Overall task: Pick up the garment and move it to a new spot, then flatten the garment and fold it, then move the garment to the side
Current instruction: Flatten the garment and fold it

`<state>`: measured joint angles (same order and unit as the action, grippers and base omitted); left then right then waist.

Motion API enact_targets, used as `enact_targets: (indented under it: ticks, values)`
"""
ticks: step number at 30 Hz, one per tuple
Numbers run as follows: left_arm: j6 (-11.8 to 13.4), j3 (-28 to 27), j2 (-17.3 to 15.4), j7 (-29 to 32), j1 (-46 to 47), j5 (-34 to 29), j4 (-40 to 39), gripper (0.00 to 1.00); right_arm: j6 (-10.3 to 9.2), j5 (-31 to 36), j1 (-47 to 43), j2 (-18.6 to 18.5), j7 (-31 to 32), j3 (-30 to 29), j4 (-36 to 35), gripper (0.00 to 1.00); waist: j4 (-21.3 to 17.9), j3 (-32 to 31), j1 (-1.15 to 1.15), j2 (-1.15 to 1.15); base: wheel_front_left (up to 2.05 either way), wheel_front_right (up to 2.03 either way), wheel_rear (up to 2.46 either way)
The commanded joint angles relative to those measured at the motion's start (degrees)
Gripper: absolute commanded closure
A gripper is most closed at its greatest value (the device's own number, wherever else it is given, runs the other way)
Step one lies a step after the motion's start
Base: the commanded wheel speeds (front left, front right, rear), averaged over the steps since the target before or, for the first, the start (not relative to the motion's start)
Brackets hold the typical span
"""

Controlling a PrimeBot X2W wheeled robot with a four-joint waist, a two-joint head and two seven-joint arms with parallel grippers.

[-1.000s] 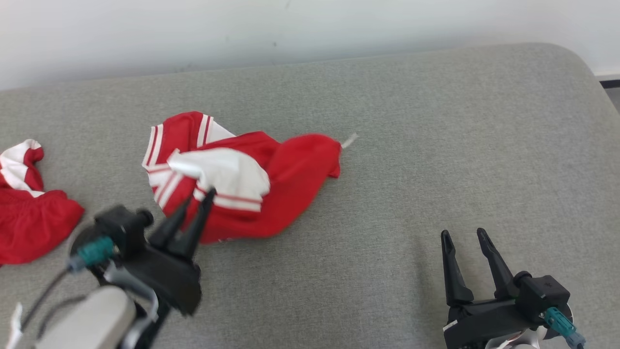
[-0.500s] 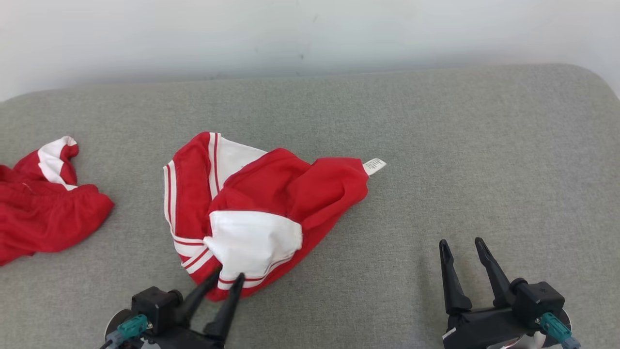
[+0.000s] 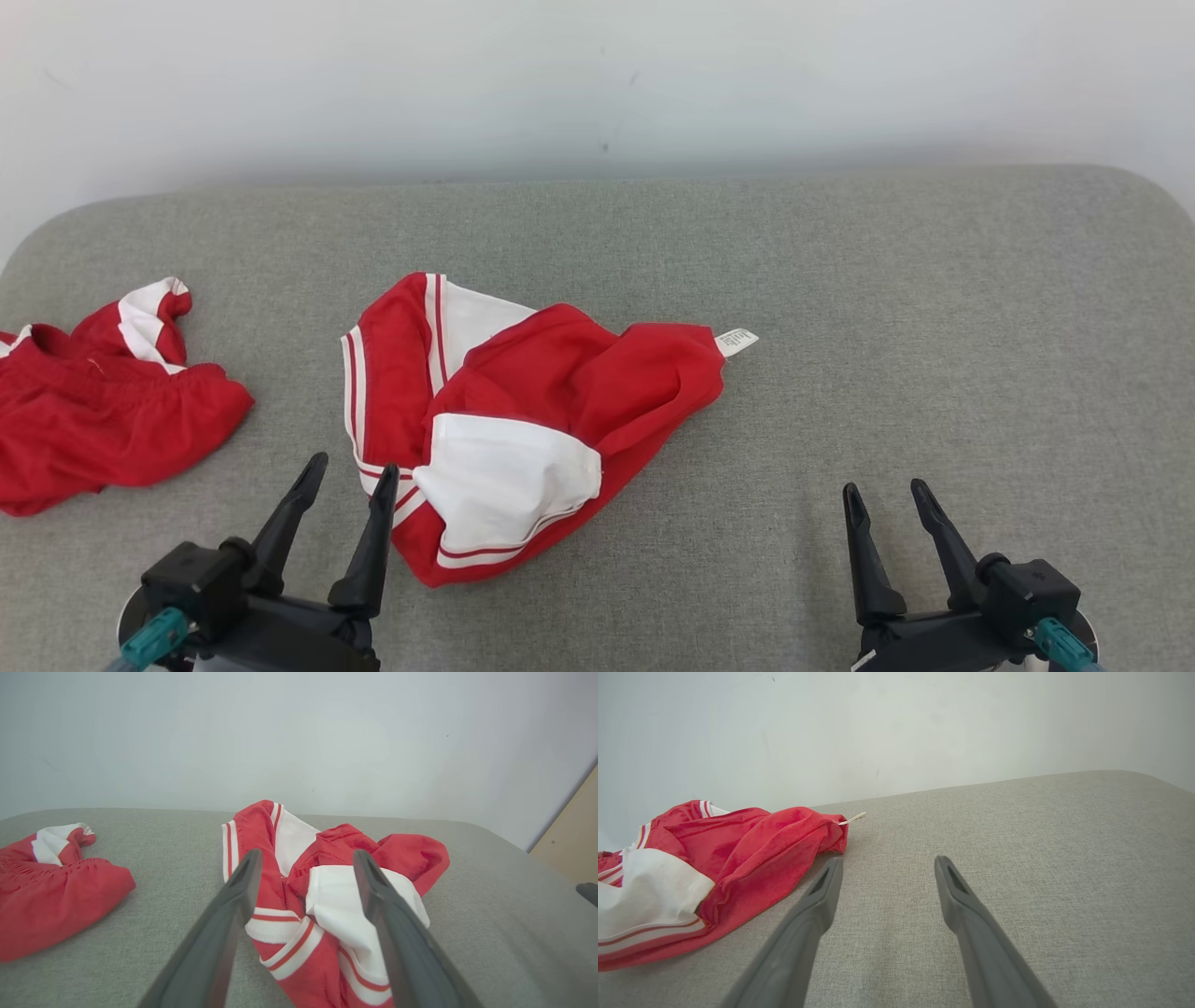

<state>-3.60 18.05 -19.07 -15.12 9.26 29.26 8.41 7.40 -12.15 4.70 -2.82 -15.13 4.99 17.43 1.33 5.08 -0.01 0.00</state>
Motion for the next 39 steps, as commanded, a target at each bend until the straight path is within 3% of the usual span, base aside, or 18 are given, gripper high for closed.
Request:
enact_targets:
  ticks: [1,10,20,22,23,24,30,39]
  values:
    - [-0.4,-0.5,0.4,0.0,-0.8,-0.7,0.2,0.00,0.18,-0.1,-0.4,-0.1,0.0,0.1,0.0,0.00,-0.1,-0.2,0.01,0.00,0.00,0.00,0.00]
    - [-2.9,1.4,2.1,-0.1,0.2,-2.9,4.5,0.00,0.18,-0.4,-0.3,-0.1,0.0,0.5,0.0,0.00,-1.0,0.3,0.01,0.00,0.00,0.00,0.00]
    - [-3.7,3.9,2.5,0.0,3.6,-1.1,10.4,0.00,0.18,-0.3,0.4,-0.1,0.0,0.2,-0.4,0.00,-3.8,2.1,0.01,0.00,0.00,0.00,0.00]
    - [-3.8,4.3,2.2,0.0,4.5,-0.8,11.6,0.56,0.18,-0.3,0.3,-0.1,0.0,0.1,-0.5,0.00,-4.2,2.5,0.01,0.00,0.00,0.00,0.00]
    - [-3.8,4.3,2.2,0.0,5.0,-0.7,11.9,0.89,0.18,-0.3,0.3,-0.1,0.0,0.0,-0.7,0.00,-4.3,2.6,0.01,0.00,0.00,0.00,0.00]
    - [-3.8,4.3,2.2,0.0,5.1,-0.4,12.2,1.00,0.18,-0.2,0.3,-0.1,0.0,-0.1,-0.7,0.00,-4.4,2.6,0.01,0.00,0.00,0.00,0.00]
    - [-3.8,4.2,2.8,0.0,5.6,-1.0,10.8,1.00,0.18,-0.1,-0.3,-0.1,0.0,-1.0,-1.0,0.00,-3.3,2.4,0.01,0.00,0.00,0.00,0.00]
    - [-3.8,7.6,2.2,0.0,-1.0,-3.0,0.6,1.00,0.18,-0.9,-0.8,-0.1,0.0,-0.6,-0.5,0.00,0.0,1.6,0.01,0.00,0.00,0.00,0.00]
